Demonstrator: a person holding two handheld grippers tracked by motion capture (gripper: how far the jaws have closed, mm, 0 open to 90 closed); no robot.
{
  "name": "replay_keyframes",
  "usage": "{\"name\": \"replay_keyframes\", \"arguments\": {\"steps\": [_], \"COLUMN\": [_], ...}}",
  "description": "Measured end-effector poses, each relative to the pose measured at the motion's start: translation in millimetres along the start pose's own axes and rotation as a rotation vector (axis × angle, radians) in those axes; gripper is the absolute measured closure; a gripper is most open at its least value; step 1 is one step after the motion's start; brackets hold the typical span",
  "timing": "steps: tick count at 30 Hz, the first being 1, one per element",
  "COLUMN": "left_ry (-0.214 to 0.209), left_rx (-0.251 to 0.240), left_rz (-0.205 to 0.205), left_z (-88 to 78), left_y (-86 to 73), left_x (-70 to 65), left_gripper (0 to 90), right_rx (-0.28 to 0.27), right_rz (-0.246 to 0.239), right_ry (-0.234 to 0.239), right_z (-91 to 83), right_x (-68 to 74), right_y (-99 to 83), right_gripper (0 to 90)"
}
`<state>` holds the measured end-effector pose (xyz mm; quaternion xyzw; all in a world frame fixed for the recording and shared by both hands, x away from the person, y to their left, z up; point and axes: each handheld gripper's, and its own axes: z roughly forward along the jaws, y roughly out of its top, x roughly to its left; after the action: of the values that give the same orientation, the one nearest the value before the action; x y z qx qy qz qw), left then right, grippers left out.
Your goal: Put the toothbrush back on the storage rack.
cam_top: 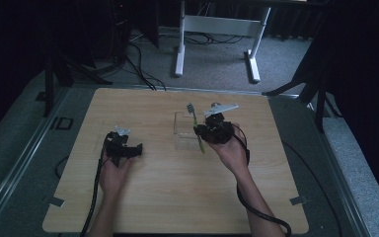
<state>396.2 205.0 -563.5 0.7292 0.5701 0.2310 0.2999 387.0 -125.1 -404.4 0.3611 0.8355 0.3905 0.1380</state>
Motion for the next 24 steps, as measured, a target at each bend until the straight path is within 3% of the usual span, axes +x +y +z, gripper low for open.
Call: {"name": "replay_keyframes", "arguments": {"steps": [24], "left_ry": [0.0], "left_rx": [-0.004], "left_rz": [-0.004], "left_z": [0.2], "left_y": [0.0], "left_x": [-0.3], "left_gripper": [11.4], "right_rx": [-0.09], "right_rz": [0.054], "right_ry": [0.013], "right_z": [-6.4], "right_x": [-6.1], "right_y": [4.5], "right_gripper": [82.0]}}
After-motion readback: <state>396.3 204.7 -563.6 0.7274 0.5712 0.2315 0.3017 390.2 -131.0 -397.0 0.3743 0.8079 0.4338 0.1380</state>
